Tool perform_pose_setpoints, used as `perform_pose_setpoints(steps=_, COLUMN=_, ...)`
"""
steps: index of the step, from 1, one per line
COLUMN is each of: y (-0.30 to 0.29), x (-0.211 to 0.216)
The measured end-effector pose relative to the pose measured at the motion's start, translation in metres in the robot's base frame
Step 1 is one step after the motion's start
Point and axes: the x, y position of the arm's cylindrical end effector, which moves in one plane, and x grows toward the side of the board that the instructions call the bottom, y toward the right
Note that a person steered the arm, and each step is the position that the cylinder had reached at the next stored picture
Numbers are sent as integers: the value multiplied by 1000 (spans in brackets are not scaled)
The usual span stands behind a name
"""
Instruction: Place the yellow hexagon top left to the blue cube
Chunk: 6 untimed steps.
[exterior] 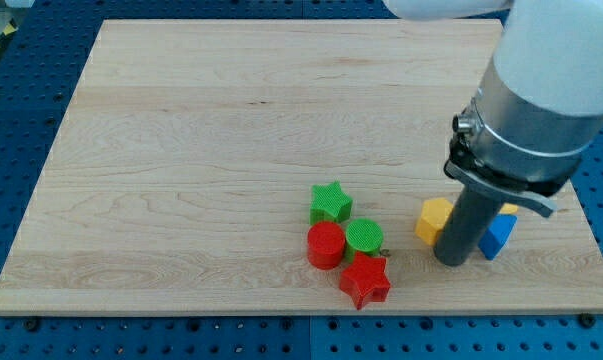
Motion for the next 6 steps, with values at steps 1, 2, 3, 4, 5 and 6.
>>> perform_pose_setpoints(steps=1, y=-1, x=-26)
perform_pose_setpoints(steps=2, y=-11, x=-60)
perform_pose_setpoints(steps=3, y=-26, x=-95)
perform_pose_setpoints(steps=4, y=-51, x=-139)
perform_pose_setpoints(steps=5, y=-44, x=-149)
perform_pose_setpoints(steps=6, y=-7, x=-156)
